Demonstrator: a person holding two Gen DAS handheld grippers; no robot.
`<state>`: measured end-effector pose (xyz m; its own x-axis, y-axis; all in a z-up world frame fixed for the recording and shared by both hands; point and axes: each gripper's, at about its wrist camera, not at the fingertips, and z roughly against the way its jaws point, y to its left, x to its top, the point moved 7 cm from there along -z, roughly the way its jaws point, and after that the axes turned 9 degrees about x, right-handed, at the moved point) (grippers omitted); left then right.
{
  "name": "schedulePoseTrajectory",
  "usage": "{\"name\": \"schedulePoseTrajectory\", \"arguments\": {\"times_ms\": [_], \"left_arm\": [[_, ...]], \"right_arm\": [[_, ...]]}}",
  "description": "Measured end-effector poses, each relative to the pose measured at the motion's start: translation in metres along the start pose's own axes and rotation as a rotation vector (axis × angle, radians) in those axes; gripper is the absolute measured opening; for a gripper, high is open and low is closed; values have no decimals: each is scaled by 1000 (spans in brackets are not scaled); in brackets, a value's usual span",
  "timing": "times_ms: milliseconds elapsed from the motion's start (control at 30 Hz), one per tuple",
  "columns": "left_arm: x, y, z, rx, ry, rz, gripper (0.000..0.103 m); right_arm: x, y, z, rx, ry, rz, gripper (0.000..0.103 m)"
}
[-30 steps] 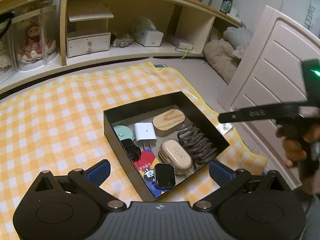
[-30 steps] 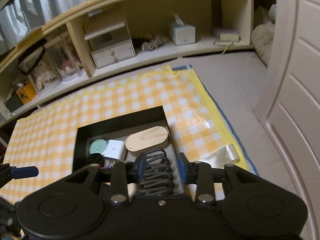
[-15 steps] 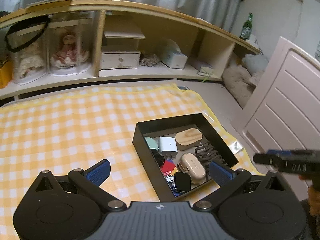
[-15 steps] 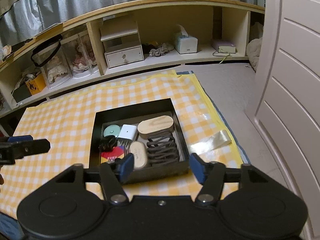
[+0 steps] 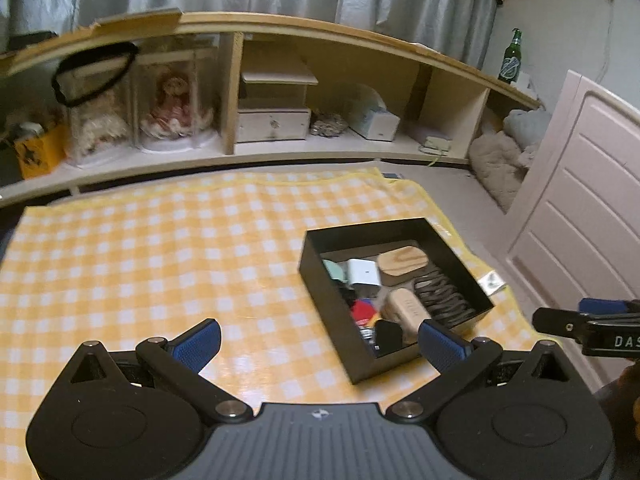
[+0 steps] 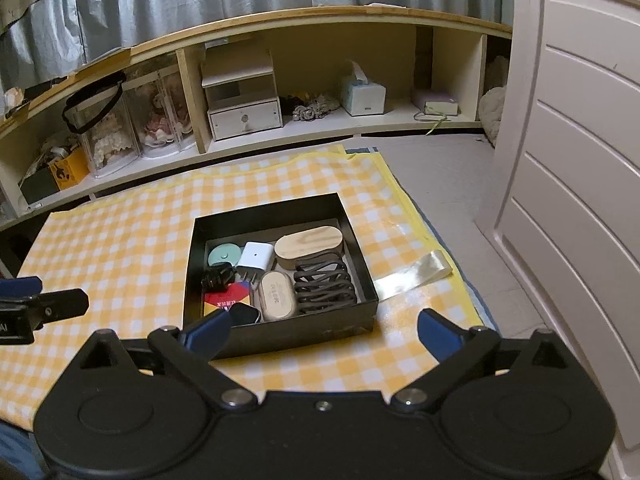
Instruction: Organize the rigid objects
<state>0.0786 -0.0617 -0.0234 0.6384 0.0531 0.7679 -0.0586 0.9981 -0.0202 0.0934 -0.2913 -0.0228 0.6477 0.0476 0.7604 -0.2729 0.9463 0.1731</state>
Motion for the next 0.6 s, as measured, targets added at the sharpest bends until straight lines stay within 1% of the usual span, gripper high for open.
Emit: {"name": "schedulePoseTrajectory", "arguments": {"times_ms": [100, 267, 433, 600], "left_arm": [[-3, -1, 1, 41, -5, -30, 103], [-6, -1, 0, 104, -19, -53, 103], [-11, -7, -1, 115, -10, -84, 103], [-13, -7, -1, 120, -2, -78, 103]], "right_arm": [[-4, 2, 0, 10, 4, -5, 101], [-5, 2, -1, -9, -3, -16, 101], [-6, 2, -1, -30, -8, -6, 101], [-7, 7, -1, -53, -8, 32, 101]]}}
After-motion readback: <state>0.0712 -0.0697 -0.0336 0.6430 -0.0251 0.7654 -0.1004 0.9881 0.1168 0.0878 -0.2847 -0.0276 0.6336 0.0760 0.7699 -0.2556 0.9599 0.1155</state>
